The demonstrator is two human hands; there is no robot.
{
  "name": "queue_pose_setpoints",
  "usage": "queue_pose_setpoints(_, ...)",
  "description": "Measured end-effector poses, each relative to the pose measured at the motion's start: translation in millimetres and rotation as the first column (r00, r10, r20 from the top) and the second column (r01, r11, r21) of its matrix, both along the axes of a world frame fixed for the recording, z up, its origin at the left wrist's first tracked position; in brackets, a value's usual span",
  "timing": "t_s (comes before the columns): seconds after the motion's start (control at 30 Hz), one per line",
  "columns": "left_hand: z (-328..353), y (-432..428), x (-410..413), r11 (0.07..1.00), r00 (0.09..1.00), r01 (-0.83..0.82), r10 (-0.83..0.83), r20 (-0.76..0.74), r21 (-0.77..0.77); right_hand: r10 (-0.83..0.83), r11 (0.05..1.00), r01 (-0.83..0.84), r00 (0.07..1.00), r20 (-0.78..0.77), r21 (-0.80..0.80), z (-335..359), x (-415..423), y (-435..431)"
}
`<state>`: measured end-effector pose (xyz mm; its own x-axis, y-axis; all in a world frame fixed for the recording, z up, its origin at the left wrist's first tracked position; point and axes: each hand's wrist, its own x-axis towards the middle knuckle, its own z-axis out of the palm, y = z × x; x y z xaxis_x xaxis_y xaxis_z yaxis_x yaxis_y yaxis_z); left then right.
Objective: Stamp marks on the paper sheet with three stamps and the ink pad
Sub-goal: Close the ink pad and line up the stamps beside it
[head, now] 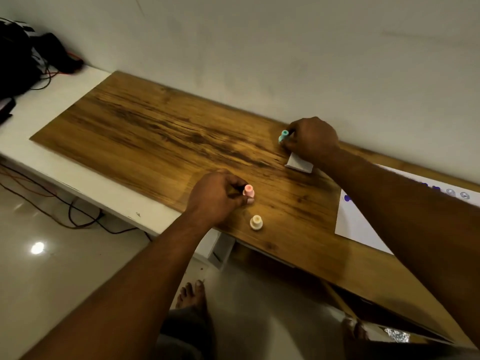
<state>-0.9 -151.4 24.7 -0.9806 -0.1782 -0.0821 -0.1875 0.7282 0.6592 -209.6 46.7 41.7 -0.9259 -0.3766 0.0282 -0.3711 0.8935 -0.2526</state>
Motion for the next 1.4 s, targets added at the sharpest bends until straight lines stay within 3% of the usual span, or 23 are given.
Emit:
queue_pose_setpoints(0.43,-3.8,0.6,-2.6,1.0,1.0,-0.008,0.008,0.011,0.001,0.0,1.0,0.001,0.998,0.062,-0.014,-0.2,-6.1,4.2)
queue_pose_setpoints(0.6,-5.3,0.9,-4.8,1.0,1.0,0.008,-0.008,0.006,-0.015,-0.093,0.968,0.067,0.991,-0.096,-0.24,30.0,17.6,17.6)
queue_pose_setpoints(0.7,-6.1,2.8,-6.2,1.0,1.0,0.005,-0.005,-0.006,-0.018,0.067,0.917,-0.104,0.992,-0.107,-0.385,34.0,64.3,26.7)
queue_pose_setpoints(0.8,-5.6,9.4,-5.5,0.999,0.999,-0.009,0.007,-0.039,-0.037,0.345,0.899,-0.317,0.938,0.043,-0.303,22.3,114.6,25.1)
queue_pose_setpoints(0.87,-6.2,14.6,-5.2,0.998,0.998,-0.03,0.027,-0.051,-0.049,0.397,0.9,-0.374,0.915,0.066,-0.223,12.5,125.1,17.7)
queue_pose_setpoints(1.27,-6.7,11.4,-8.6,0.991,0.997,-0.077,0.078,-0.004,0.109,0.389,0.916,-0.38,0.92,0.046,-0.128,-2.3,115.6,-1.9)
queue_pose_setpoints(1.4,-10.0,9.1,-12.1,0.965,0.989,-0.15,0.15,0.017,0.214,0.238,0.967,-0.242,0.969,-0.059,-0.079,-4.9,95.6,-6.4)
